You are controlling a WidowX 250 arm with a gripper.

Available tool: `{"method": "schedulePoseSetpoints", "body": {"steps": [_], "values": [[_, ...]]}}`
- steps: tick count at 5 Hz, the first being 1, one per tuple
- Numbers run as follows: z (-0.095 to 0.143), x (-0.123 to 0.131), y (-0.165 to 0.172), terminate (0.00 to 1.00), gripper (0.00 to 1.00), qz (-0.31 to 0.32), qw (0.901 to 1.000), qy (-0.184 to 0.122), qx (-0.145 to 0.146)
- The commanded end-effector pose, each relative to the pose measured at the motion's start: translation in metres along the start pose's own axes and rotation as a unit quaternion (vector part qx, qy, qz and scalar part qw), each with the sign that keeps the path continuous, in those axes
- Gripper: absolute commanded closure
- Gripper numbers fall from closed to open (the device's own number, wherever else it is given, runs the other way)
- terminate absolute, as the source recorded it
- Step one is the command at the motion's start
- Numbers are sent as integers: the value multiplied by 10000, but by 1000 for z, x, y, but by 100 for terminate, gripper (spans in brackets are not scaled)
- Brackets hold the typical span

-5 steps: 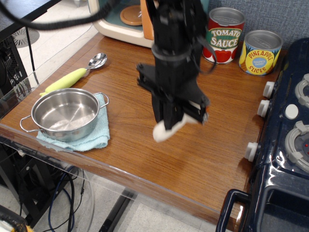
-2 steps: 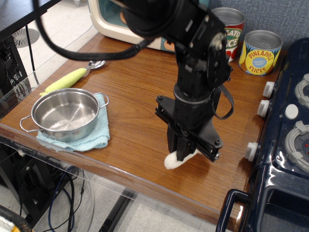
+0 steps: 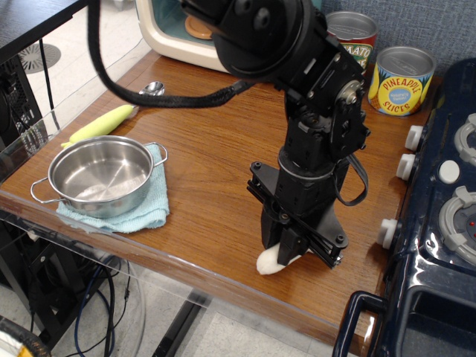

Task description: Put the mushroom near the front edge of the table

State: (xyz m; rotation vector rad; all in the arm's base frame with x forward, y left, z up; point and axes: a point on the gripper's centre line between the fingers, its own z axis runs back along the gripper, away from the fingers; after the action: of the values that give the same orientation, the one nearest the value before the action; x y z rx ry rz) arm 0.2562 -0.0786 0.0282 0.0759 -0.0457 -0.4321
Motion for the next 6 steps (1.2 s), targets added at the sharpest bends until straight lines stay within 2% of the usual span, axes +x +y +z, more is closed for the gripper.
{"method": "schedulePoseSetpoints", "body": {"steps": [1, 3, 6], "values": [[29, -4, 4, 0, 0, -97, 9996, -253, 76], [76, -5, 17, 0, 0, 14, 9980, -628, 104], [76, -5, 17, 0, 0, 14, 9980, -628, 104]]}}
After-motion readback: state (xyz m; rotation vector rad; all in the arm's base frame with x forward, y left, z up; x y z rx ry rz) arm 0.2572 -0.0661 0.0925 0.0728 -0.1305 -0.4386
